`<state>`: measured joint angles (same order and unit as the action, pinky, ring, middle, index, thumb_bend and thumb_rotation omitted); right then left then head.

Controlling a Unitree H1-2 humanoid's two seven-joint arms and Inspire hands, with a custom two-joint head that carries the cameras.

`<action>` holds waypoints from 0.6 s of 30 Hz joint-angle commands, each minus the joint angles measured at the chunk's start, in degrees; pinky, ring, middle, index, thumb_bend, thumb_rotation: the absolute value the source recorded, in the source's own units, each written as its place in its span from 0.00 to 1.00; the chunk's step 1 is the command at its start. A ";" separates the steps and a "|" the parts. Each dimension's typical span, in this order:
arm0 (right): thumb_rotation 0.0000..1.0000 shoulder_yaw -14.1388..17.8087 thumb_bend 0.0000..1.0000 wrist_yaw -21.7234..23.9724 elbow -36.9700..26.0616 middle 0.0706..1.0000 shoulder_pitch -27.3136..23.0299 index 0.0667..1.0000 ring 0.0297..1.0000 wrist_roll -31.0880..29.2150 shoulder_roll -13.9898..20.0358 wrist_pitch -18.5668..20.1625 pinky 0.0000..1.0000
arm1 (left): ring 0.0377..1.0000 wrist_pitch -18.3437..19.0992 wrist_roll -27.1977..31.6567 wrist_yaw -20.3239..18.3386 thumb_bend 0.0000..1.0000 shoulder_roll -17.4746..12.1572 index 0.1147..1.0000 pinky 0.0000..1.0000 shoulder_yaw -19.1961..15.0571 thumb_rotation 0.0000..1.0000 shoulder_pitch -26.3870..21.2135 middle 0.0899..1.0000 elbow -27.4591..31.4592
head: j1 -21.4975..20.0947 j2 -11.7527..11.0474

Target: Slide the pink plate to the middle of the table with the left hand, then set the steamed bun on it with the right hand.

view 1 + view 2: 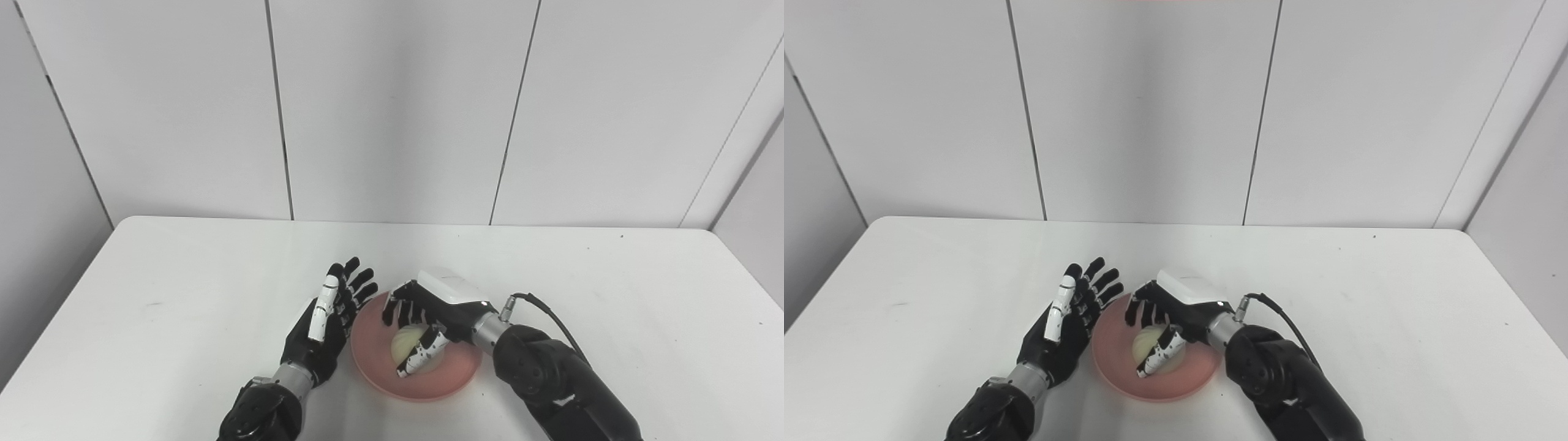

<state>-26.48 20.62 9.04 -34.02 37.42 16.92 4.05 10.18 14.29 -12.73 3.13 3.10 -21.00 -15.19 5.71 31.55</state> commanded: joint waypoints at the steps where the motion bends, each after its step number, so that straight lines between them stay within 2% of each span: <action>1: 0.00 -0.50 0.52 0.67 -2.50 0.42 -1.84 0.50 0.51 2.37 0.19 0.84 0.45 | 0.95 5.50 -1.11 1.21 0.62 0.19 1.00 0.96 0.60 0.99 2.33 0.96 -2.18 | 0.01 0.01; 2: 0.11 -0.58 0.59 1.14 -3.54 0.53 -1.76 0.61 0.55 3.37 0.35 1.68 0.47 | 0.95 5.53 -1.14 1.08 0.62 0.14 1.00 0.96 0.73 1.00 2.31 0.96 -2.15 | 0.05 -0.02; 4: 0.32 -0.77 0.70 3.19 -5.81 0.69 -1.70 0.74 0.62 5.62 0.58 4.15 0.50 | 0.96 5.70 -1.13 0.95 0.63 0.08 1.00 0.97 0.89 1.00 2.29 0.97 -2.04 | 0.04 -0.03; 7: 0.56 -0.98 0.81 7.13 -9.14 0.83 -1.83 0.83 0.74 7.97 0.82 7.60 0.56 | 0.96 5.73 -1.06 0.85 0.63 -0.01 0.99 0.97 1.02 1.00 2.26 0.97 -2.05 | 0.02 -0.05; 12: 0.75 -0.74 0.90 12.85 -13.84 0.87 -2.20 0.89 0.78 9.87 1.23 10.96 0.59 | 0.96 4.34 -1.01 0.84 0.62 0.14 0.98 0.96 0.91 1.00 2.20 0.98 -2.81 | 0.05 -0.10; 13: 0.81 -0.69 0.93 13.48 -14.55 0.87 -2.25 0.90 0.78 10.17 1.29 11.27 0.59 | 0.96 3.98 -1.04 0.71 0.62 0.10 0.96 0.95 0.93 1.00 2.18 0.97 -3.03 | 0.05 -0.10; 16: 0.88 -0.39 0.95 15.15 -16.85 0.87 -2.21 0.91 0.76 11.16 1.35 12.60 0.60 | 0.95 3.83 -0.93 0.55 0.63 0.05 0.95 0.95 0.89 1.00 2.12 0.96 -3.27 | 0.06 -0.16; 18: 0.94 -0.15 0.96 16.77 -18.90 0.87 -2.11 0.92 0.76 11.88 1.48 13.85 0.61 | 0.96 4.08 -0.81 0.62 0.63 0.09 0.98 0.95 0.78 1.00 2.09 0.96 -3.26 | -0.06 -0.19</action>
<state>-27.64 36.95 -7.16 -33.77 48.61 18.13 16.72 10.45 14.34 -12.77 3.12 3.59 -21.16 -15.33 5.63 31.29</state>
